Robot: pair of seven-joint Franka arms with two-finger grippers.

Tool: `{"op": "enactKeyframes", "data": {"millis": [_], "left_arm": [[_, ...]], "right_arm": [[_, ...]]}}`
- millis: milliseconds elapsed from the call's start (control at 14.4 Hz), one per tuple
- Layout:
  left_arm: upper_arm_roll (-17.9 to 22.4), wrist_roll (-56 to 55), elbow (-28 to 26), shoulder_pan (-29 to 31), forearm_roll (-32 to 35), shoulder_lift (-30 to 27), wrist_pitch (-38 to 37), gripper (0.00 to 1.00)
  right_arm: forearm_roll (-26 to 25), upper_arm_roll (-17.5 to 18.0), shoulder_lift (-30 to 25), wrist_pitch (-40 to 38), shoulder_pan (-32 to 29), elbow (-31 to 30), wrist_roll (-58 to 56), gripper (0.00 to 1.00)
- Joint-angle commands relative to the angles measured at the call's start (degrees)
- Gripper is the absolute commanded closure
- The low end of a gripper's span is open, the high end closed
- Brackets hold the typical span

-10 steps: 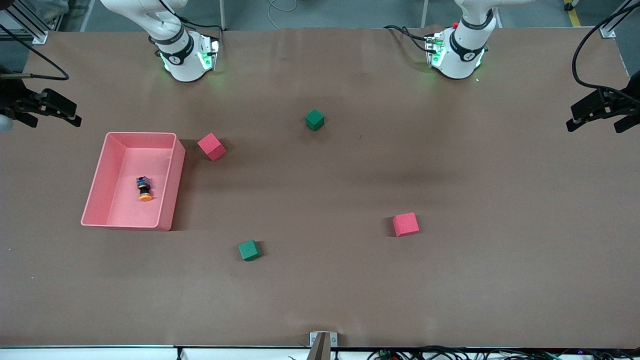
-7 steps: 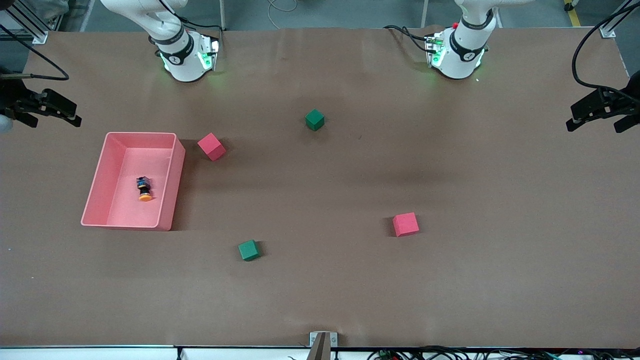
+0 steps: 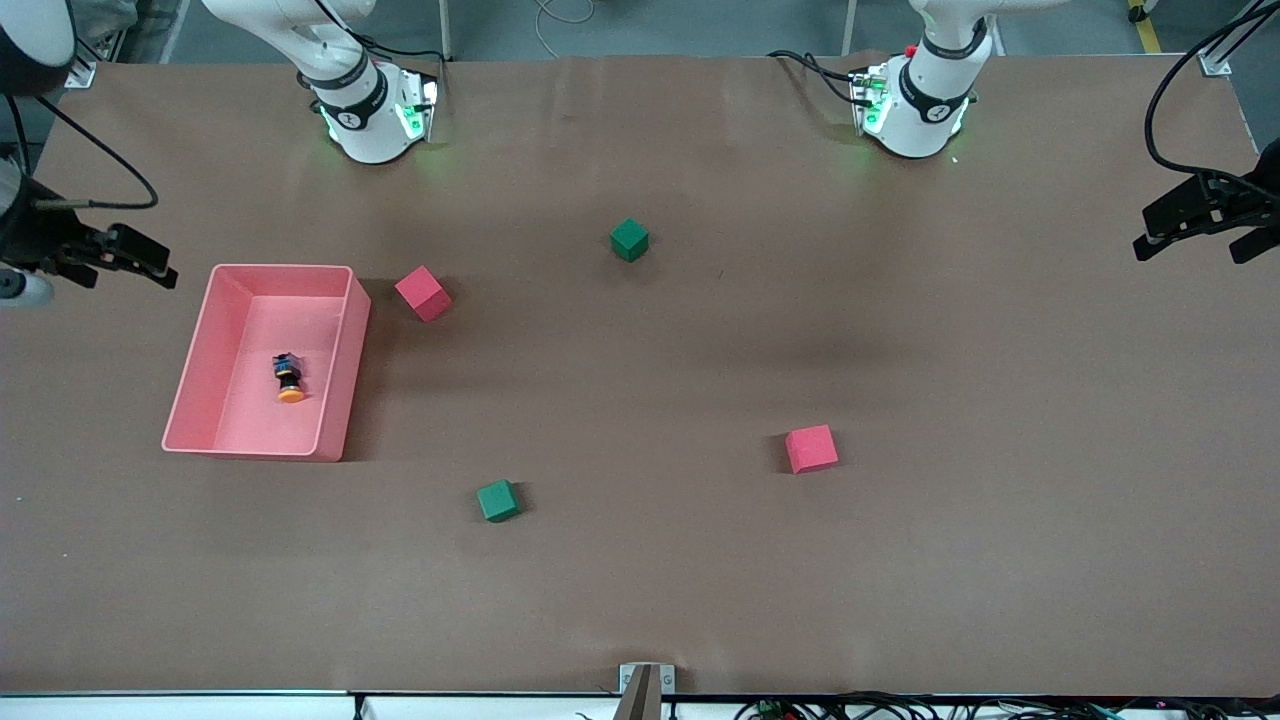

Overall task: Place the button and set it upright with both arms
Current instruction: 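Reach the right gripper into the pink tray toward the button, then close the right gripper around the button's blue body in the tray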

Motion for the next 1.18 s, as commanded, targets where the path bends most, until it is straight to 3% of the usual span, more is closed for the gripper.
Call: {"op": "enactKeyframes", "data": {"millis": [0, 348, 696, 904, 1113], "left_arm": [[-0.3, -0.7, 0.0, -0.2, 0.8, -0.4, -0.3, 0.0], [-0.3, -0.5, 0.0, -0.5, 1.0, -0.2, -0.1, 0.0], [-3.8, -0.8, 0.0, -1.5, 5.9, 1.7, -0.2, 0.0], [-3.9, -0.8, 0.2, -1.2, 5.1, 1.7, -0.2, 0.0], [-3.5, -0.4, 0.5, -0.6, 1.9, 1.5, -0.2, 0.0]], "right_arm": [[-0.1, 0.6, 0.1, 5.4, -1.1, -6.4, -0.8, 0.0], [-0.1, 0.6, 4.6, 20.6, -1.6, -16.4, -0.8, 0.0], [-0.1, 0.6, 14.6, 30.7, -3.6, -17.9, -1.0, 0.0], [-0.1, 0.6, 17.6, 40.4, -4.5, -21.2, -2.1, 0.0], [0.0, 0.8, 20.4, 43.6, -4.7, -21.3, -2.4, 0.0]]}}
